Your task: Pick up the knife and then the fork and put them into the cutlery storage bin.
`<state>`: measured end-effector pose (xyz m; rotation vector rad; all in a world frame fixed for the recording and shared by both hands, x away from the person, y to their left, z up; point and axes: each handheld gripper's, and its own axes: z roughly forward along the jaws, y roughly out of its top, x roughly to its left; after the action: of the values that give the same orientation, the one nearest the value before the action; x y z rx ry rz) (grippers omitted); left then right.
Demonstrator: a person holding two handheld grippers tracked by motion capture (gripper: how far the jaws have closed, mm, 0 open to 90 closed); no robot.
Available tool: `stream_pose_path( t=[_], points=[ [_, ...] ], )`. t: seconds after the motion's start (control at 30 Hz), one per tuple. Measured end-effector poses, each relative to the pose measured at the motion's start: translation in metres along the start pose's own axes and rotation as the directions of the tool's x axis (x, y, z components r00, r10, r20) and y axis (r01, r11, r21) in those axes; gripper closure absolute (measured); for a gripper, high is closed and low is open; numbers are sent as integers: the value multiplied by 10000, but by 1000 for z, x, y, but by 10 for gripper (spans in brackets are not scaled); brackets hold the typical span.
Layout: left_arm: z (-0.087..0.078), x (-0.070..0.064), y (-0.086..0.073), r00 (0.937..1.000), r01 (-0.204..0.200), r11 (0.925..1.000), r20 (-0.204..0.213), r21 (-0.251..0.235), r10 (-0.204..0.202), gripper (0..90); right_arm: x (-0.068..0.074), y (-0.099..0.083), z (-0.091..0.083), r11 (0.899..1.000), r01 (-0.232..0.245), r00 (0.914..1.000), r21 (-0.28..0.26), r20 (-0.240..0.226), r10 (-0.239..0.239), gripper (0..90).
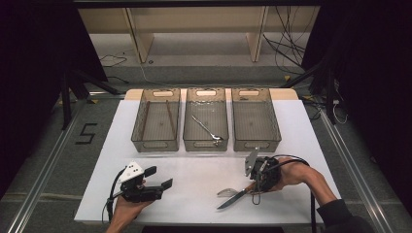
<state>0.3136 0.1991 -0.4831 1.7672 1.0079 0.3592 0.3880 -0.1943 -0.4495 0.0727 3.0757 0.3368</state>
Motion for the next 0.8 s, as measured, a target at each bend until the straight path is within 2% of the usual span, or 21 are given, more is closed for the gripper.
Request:
stream_pose_path(
  t=[0.1,0.17,0.3,0.47,0.6,0.63,0.7,0.8],
  points=[
    [0,0,0,10000,28,10000,-20,-19,-28,174,2,1,3,9994,203,9998,273,-37,-202,593],
    [0,1,0,10000,3,10000,-28,-12,-3,175,2,1,3,9996,253,9997,125,12,-254,599],
    [1,0,0,10000,61,10000,0,-2,-61,175,4,2,2,9989,424,9991,178,17,-424,618],
    [1,0,0,10000,69,10000,-3,1,-69,175,8,7,3,9947,991,9948,287,186,-997,632],
    [1,0,0,10000,79,10000,2,-8,-79,175,7,9,3,9946,952,9952,415,163,-960,615],
    [1,0,0,10000,79,10000,8,1,-79,175,8,9,4,9949,951,9949,335,312,-962,588],
    [1,0,0,10000,82,10000,1,-2,-82,175,6,8,4,9953,940,9950,252,325,-948,574],
    [0,0,0,10000,64,10000,-2,-8,-64,175,3,7,4,9961,852,9962,240,145,-855,555]
  ],
)
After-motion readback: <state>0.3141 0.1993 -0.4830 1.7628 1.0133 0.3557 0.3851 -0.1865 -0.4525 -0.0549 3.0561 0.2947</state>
